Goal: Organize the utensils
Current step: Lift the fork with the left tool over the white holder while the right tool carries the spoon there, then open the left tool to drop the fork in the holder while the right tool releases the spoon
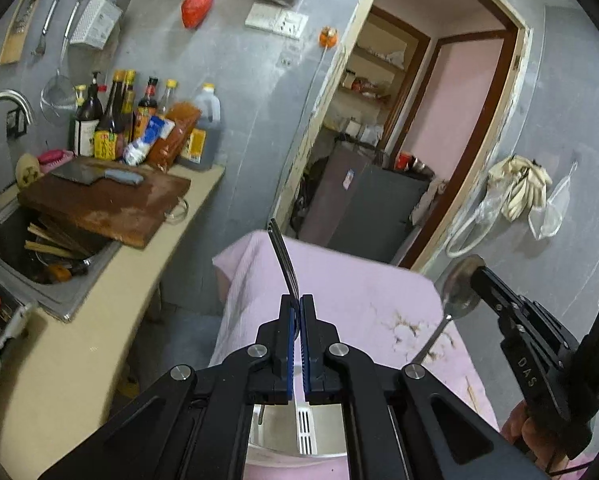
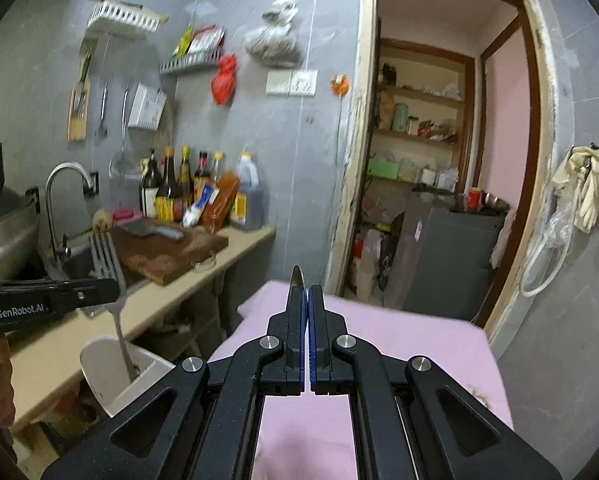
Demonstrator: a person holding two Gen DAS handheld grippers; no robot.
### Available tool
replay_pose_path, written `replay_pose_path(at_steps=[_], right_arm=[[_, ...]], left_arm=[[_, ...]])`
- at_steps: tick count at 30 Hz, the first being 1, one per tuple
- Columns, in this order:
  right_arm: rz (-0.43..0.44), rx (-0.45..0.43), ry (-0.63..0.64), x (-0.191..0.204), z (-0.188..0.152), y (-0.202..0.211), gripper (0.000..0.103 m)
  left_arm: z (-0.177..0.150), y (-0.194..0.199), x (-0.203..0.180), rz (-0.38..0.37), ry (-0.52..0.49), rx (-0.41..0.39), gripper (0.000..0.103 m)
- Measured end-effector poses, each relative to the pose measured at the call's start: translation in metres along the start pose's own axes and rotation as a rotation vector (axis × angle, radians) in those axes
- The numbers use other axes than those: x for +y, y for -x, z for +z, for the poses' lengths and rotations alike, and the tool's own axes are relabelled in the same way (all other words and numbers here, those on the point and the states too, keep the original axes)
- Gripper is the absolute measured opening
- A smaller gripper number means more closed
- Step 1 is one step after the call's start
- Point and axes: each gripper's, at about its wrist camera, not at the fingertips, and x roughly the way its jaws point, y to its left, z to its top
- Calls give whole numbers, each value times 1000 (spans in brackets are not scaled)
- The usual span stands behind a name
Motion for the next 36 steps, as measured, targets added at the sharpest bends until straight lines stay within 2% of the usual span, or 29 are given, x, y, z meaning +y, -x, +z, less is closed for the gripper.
replay_pose_path(at_steps=[5,13,18,20,22,23,24,25,31,33,36], right_arm=[[36,44,-2,1,-15,-7,2],[90,87,-46,-5,-23,-9,2],[113,112,-58,-7,-26,-8,3],[116,116,-63,-7,-26,-6,4],[115,113,-74,-8,-26,-3,11],[113,111,-78,-9,-25,-2,20],[114,106,-90,-11,-26,0,30],[117,102,-98,-12,-26,2,32],[95,91,-134,-19,-27,12,33],[77,69,-155,-25,-26,22,47],[48,36,-186,-35,-24,36,60]], left_arm=[[-10,-8,-2,14,-36,21,3],[-16,-11,5,11,-32,79,3],[-18,-7,8,8,-29,105,8],[-18,-4,8,3,-31,103,20],[-18,0,9,-10,-19,94,32],[-18,2,9,-15,-13,88,40],[-18,4,9,-16,-7,78,44],[-19,7,9,-18,-2,66,49],[-20,13,5,-8,-7,51,58],[-20,17,2,4,-14,33,63],[-20,25,-3,28,-33,1,77]])
